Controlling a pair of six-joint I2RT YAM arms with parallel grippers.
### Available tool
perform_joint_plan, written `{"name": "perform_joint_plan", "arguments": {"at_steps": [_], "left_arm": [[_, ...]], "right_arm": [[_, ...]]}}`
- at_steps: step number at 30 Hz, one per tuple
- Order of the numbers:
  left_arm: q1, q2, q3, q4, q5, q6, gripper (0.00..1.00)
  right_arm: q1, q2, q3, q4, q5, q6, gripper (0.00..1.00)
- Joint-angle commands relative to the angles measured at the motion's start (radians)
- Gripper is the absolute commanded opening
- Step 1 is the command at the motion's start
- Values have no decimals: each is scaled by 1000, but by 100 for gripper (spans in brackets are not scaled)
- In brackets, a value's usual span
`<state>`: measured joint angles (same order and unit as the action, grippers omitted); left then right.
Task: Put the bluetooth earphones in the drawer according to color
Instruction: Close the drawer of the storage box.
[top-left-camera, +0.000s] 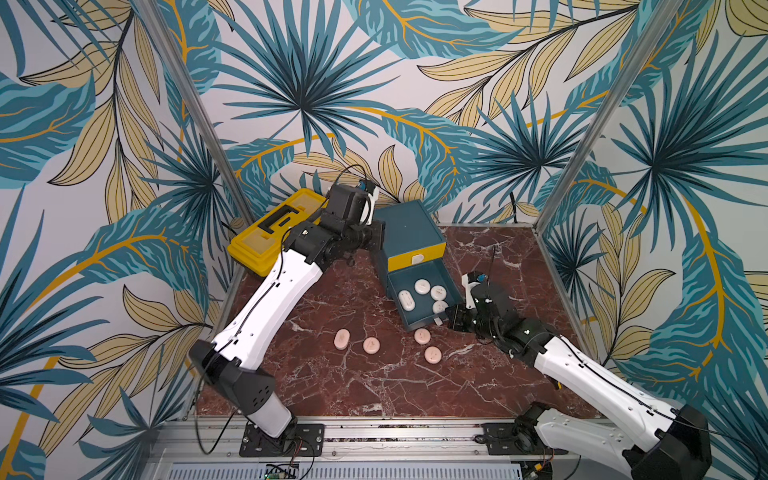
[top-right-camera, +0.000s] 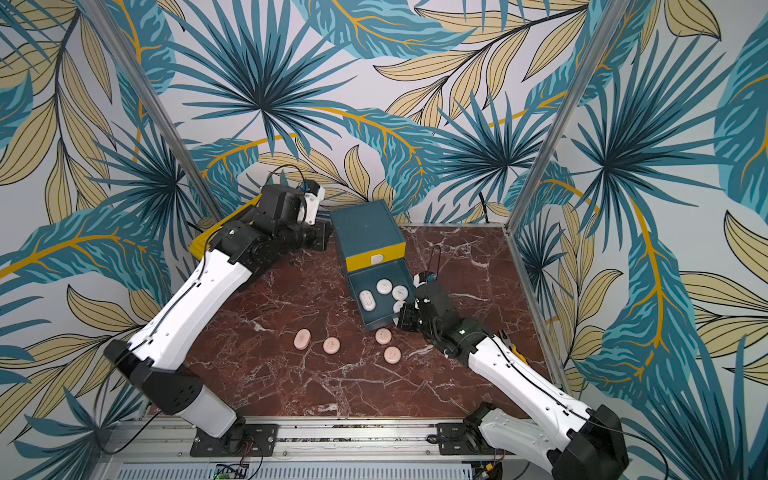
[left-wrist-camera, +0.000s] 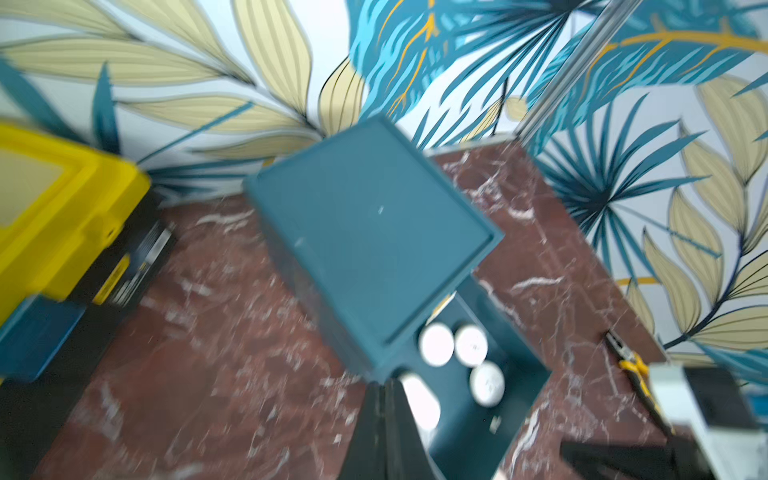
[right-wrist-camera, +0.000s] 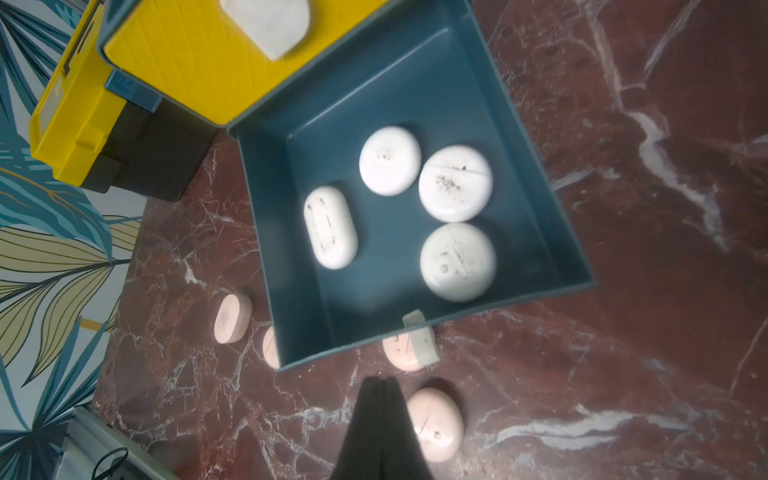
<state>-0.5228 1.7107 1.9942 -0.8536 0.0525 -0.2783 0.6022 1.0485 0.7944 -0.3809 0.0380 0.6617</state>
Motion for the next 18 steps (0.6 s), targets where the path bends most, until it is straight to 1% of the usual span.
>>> {"name": "perform_joint_plan", "arguments": {"at_steps": [1,4,6,8,9,13,18], "left_arm": [[4,198,222,-5,125,11,0],[4,390,418,-69,157,-11,0],[4,480,507,-105,161,-21,0],[3,531,528,-100,148,-36,0],[5,541,527,-96,143,-40,0],[10,566,528,-107,122,-47,0],[21,595,526,-163,114,-45,0]], "right_arm": [[17,-23,-58,73,-19,83,3],[22,-5,-101,112,-22,103,3],[21,12,-119,139,-20,111,3],[22,36,-129,153,-20,117,3],[22,46,-134,193,-24,119,3],[23,96,-138,231,-30,122,3],[22,172,-119,261,-23,112,3]]}}
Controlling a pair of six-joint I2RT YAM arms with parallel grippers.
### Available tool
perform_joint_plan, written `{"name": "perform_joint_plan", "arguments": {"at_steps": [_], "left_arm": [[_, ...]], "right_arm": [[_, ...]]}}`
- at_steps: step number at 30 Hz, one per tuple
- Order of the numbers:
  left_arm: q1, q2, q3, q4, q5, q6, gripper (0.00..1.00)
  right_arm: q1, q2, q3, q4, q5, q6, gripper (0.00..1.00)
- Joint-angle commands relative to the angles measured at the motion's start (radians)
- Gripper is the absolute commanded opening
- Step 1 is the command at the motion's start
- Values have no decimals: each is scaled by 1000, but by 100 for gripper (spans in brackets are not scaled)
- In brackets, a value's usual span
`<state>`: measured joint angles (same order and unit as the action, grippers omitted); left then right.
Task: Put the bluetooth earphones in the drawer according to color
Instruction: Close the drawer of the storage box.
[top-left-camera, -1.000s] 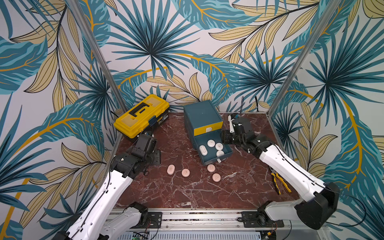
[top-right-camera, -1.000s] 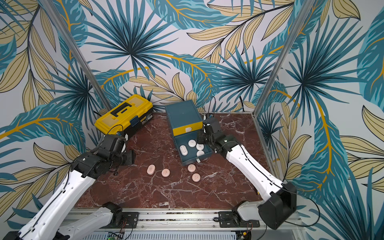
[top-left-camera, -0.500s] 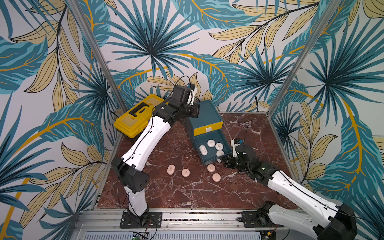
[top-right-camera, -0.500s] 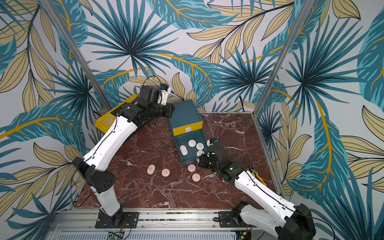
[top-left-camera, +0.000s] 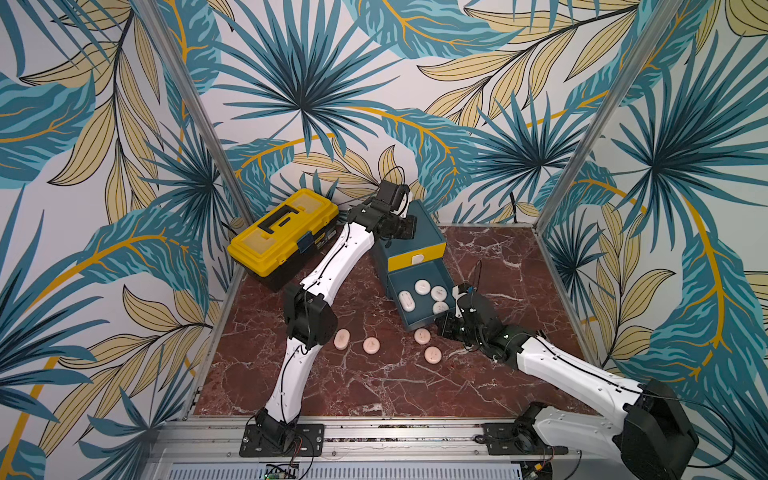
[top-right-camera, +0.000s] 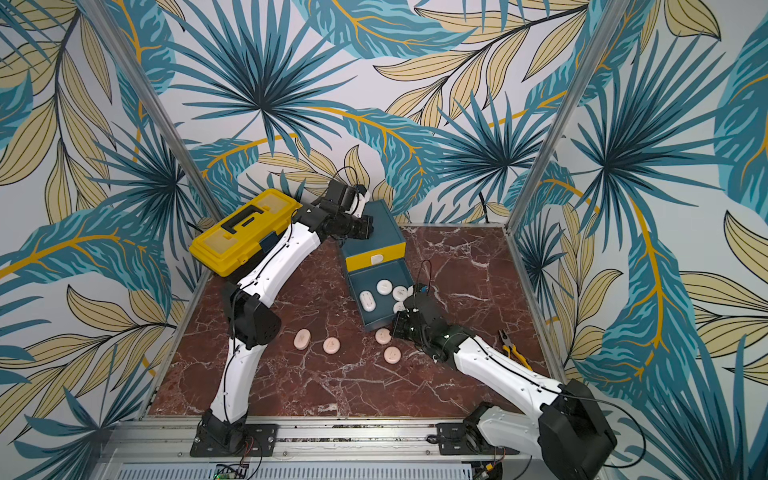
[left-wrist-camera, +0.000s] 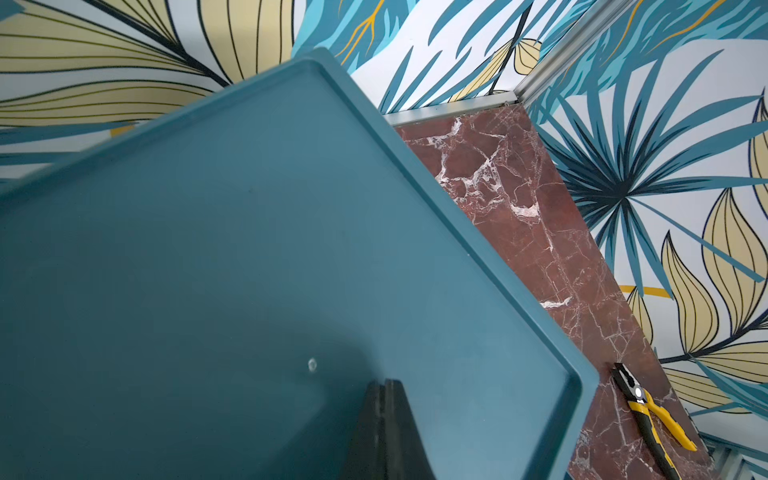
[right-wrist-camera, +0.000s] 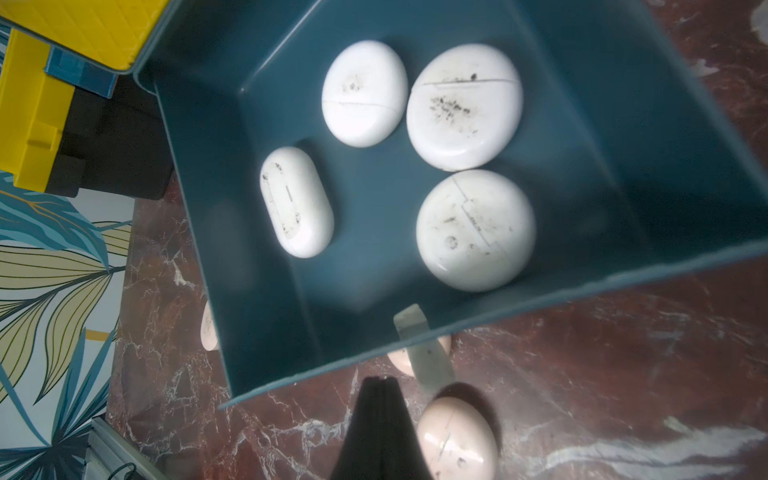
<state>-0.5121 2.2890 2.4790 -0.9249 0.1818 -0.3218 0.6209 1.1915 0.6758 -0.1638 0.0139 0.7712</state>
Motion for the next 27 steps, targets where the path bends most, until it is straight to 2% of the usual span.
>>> {"name": "perform_joint_plan", "arguments": {"at_steps": [1,18,27], "left_arm": [[12,20,38,-101,-18,4,0],[22,39,-7,-160,-5,30,0],[22,52,-41,-185,1,48,0]], "right_arm": [[4,45,10,44,3,-1,3],[0,261,258,78,139,-84,3],[-27,406,404,114,166,-98,3]]}}
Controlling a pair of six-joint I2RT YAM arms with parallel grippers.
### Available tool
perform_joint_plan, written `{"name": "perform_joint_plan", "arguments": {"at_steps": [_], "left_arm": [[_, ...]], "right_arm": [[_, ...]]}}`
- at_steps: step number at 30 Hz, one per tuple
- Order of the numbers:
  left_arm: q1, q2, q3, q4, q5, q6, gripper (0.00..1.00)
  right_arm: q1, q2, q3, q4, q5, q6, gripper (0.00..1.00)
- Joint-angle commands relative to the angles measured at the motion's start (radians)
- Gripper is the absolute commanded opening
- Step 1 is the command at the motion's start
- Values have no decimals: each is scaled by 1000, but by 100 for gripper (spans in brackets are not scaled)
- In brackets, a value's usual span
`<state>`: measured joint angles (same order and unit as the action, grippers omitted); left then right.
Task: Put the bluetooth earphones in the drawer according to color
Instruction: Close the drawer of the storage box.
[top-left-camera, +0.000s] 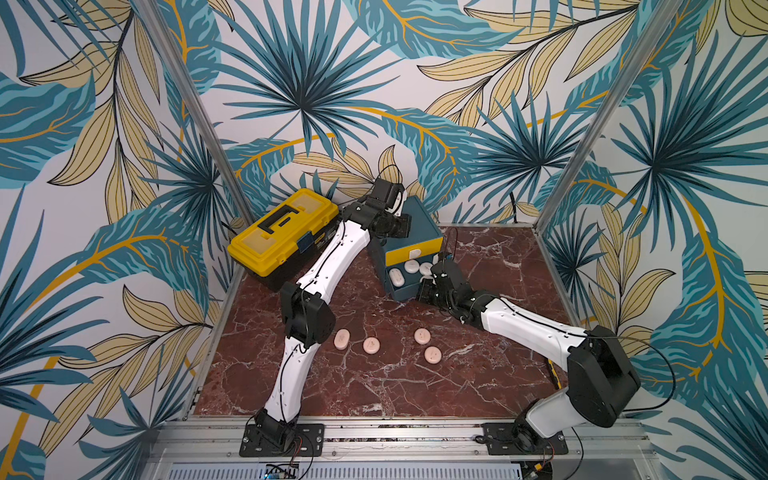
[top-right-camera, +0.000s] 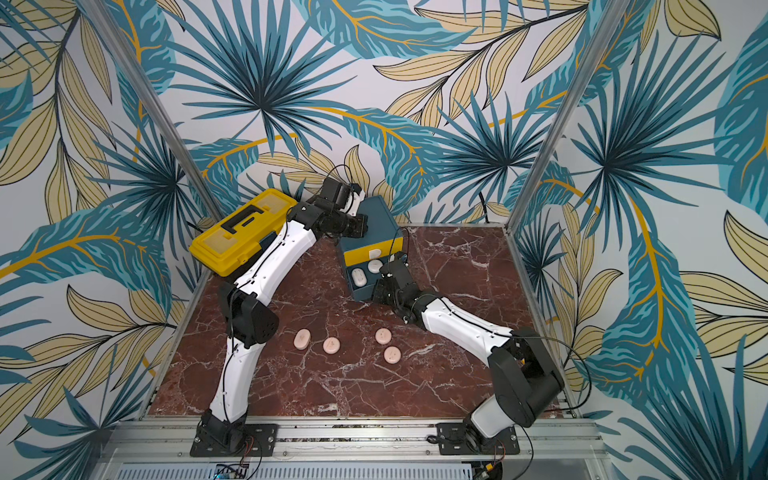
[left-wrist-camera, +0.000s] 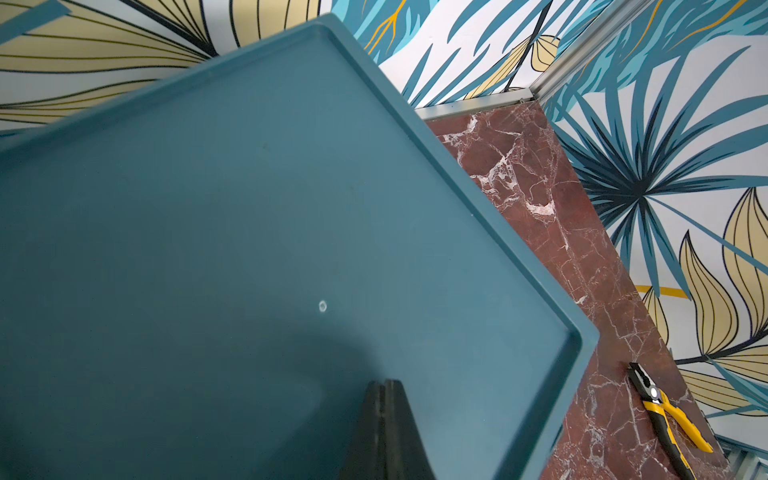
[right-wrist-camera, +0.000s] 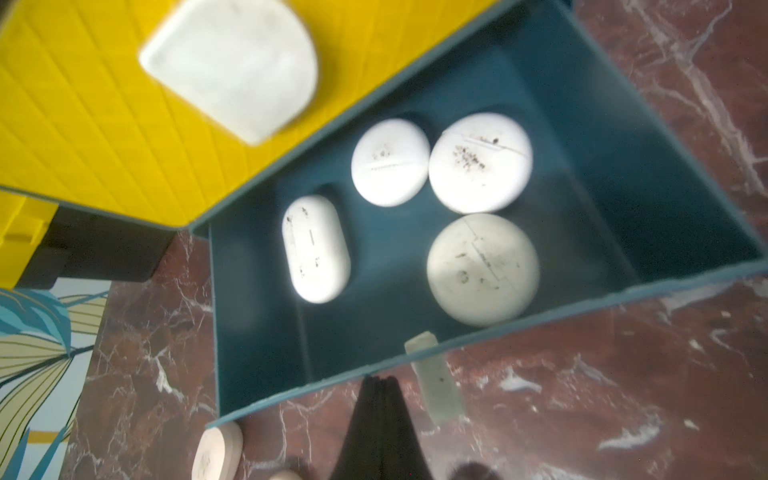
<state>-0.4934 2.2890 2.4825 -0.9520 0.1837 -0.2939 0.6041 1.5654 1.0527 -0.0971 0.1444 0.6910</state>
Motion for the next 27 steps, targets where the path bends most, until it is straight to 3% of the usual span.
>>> {"name": "perform_joint_plan", "arguments": {"at_steps": [1,15,27], "left_arm": [[4,51,-51,-157,0,21,0],[-2,51,-79,-158,-11,25,0],[-12,51,-92,-158,-12,27,0]], "right_arm": [[-15,49,38,56,38,-18,3],[-40,211,113,206,59,38,4],[-41,263,108,365,87,62,7]]}}
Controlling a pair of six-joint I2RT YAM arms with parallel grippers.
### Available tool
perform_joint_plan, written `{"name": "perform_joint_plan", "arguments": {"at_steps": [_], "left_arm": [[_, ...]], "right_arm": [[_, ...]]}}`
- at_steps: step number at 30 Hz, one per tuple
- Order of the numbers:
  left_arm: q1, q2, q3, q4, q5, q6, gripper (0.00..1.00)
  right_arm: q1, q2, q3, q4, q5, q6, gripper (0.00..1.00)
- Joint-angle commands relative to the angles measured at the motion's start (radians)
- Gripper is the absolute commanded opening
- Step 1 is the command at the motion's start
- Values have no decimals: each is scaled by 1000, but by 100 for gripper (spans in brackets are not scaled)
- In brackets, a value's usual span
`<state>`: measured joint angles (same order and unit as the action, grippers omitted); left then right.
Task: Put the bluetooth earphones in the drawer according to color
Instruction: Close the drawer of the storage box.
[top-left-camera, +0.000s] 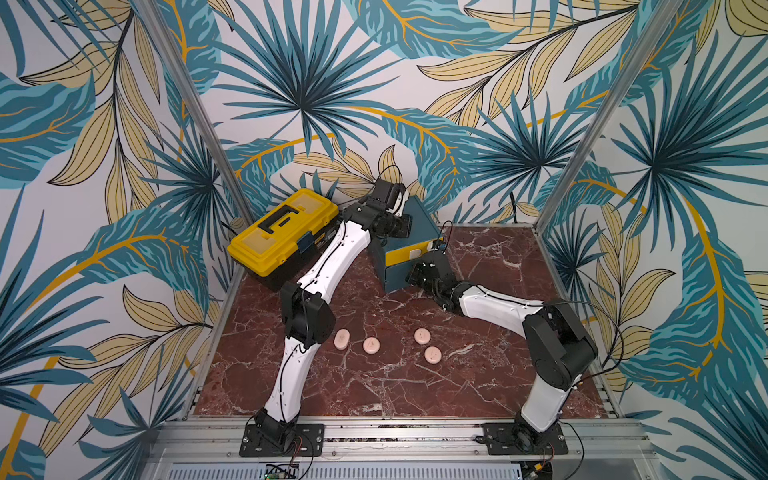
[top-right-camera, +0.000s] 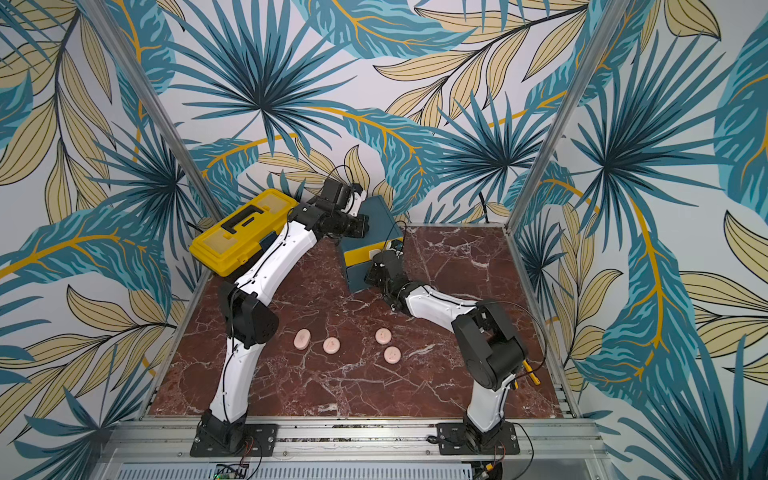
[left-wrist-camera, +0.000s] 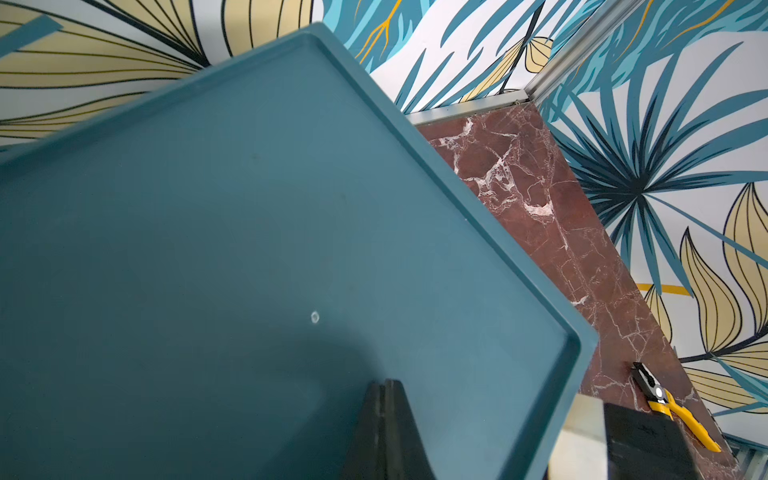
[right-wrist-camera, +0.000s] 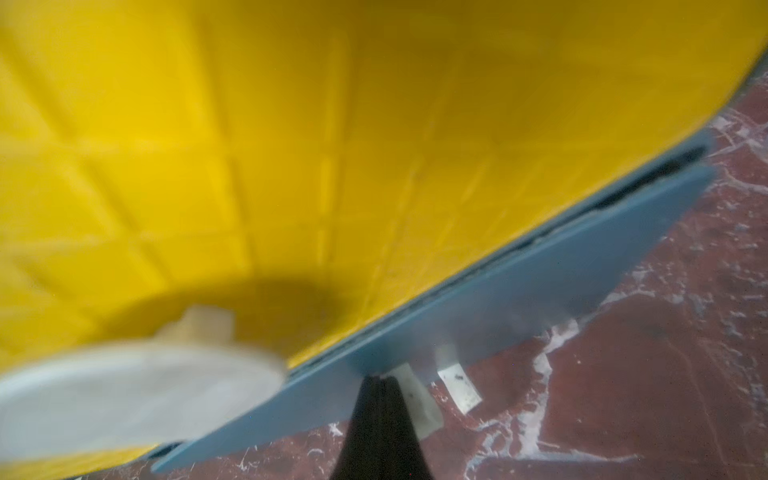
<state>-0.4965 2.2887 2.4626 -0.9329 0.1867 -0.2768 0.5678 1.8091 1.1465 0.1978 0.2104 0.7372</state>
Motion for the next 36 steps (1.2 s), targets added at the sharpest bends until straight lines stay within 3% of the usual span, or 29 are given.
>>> {"name": "perform_joint_plan", "arguments": {"at_steps": [1,9,14,17,21,28,36], "left_arm": [[-9,51,-74,-177,-16,10,0],[-12,49,-85,-171,-13,11,0],[-12,46,-85,-173,-15,11,0],[-12,43,-86,-174,-16,11,0],[-12,39,-83,-172,-16,11,0],[-13,36,-86,-176,-13,10,0],[-12,31,-88,-172,-18,16,0]], "right_arm": [[-6,21,12,80,21,17,7],[-8,-4,-22,126,4,24,15],[-13,-94,-147,149,-39,97,40],[-14,-146,-246,200,-72,165,47],[-33,-145,-357,333,-127,275,48],[-94,77,-433,777,-274,536,48],[-108,138,-424,834,-294,593,48]]}}
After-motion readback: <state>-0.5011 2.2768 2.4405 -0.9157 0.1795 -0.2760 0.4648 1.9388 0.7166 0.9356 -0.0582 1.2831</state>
